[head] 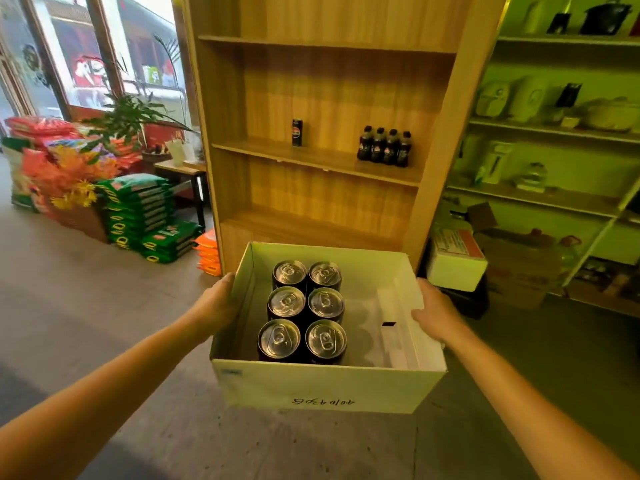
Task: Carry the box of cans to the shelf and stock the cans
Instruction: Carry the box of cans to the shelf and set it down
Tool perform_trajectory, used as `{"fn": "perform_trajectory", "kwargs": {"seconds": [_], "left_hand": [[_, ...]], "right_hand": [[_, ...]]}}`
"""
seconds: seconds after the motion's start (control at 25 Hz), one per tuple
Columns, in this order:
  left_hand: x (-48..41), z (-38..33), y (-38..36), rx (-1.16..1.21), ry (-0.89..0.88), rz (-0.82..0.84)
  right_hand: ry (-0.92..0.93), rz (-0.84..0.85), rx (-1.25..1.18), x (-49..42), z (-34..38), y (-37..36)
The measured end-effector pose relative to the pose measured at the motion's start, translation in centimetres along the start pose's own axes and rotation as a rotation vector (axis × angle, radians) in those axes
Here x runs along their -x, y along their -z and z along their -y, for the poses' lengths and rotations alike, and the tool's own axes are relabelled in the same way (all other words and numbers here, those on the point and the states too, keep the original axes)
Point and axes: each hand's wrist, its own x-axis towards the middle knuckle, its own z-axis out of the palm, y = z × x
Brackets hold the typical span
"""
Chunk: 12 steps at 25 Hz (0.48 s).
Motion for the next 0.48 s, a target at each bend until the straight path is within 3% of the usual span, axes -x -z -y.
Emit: {"fn": "perform_trajectory", "kwargs": {"seconds": [0.08,0.24,0.48], "left_hand": [[-3.7,-0.5,0.5,0.004,0.036,0.051],[-13.5,-0.4,1.3,-0.037,0.03,-0.01],[-28.5,0.1,2.0,-0.098,0.155,-0.058]], "right_hand": [[0.012,0.025,-0.017,-4.6,1.3,-1.3],[0.051,0.055,-0.011,-14.9,3.6,-4.9],[0.11,0.135,-0.033,-31.5,6.6,-11.6]]}}
